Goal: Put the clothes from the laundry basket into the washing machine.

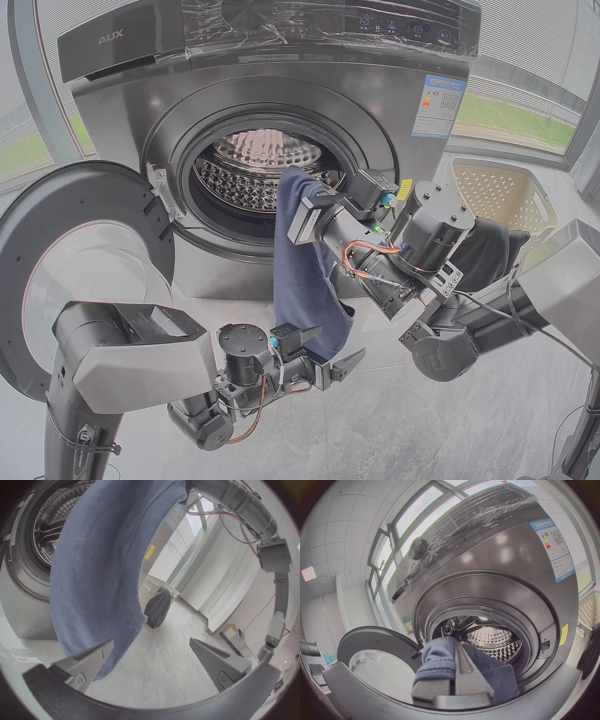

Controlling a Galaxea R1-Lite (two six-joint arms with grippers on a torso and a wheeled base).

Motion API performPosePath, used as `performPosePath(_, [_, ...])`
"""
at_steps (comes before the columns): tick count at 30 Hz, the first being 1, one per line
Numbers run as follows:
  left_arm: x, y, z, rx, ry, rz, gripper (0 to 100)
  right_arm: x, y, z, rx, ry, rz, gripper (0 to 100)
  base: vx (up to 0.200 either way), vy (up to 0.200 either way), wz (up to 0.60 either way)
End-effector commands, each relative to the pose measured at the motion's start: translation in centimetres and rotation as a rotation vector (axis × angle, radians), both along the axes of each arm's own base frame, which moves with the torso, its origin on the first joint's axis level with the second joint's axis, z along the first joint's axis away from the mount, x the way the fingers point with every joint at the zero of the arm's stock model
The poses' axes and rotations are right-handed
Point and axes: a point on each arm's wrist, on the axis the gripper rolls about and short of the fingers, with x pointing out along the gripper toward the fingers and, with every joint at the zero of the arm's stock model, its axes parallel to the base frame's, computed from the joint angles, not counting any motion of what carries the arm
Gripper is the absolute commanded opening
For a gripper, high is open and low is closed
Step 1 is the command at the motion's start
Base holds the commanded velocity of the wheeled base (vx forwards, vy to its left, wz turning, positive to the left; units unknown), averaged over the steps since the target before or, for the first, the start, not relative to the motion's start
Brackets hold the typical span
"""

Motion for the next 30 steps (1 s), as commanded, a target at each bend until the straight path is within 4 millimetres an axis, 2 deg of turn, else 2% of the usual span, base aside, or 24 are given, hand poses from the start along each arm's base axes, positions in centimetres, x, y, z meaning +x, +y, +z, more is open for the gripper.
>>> performPosePath(1, [1.9,-1.3,-1.4,-0.016,-0.023,0.047,100,-0.2,0.1,0.0,0.002,0.000,0.006,0,0.000,0.000,0.00])
performPosePath(11, [4.9,-2.9,-3.6,-0.028,-0.049,0.145,100,-0.5,0.2,0.0,0.009,-0.006,0.012,0,0.000,0.000,0.00])
performPosePath(21, [6.5,-2.9,-3.6,-0.032,-0.074,0.267,100,-0.6,0.0,-0.1,0.016,-0.013,0.012,0,0.000,0.000,0.00])
performPosePath(22, [6.5,-2.8,-3.6,-0.029,-0.074,0.277,0,-0.6,0.0,-0.1,0.016,-0.015,0.011,0,0.000,0.000,0.00])
performPosePath(30, [7.3,-1.9,-3.3,-0.033,-0.082,0.320,0,-0.7,0.0,-0.2,0.016,-0.013,0.012,0,0.000,0.000,0.00])
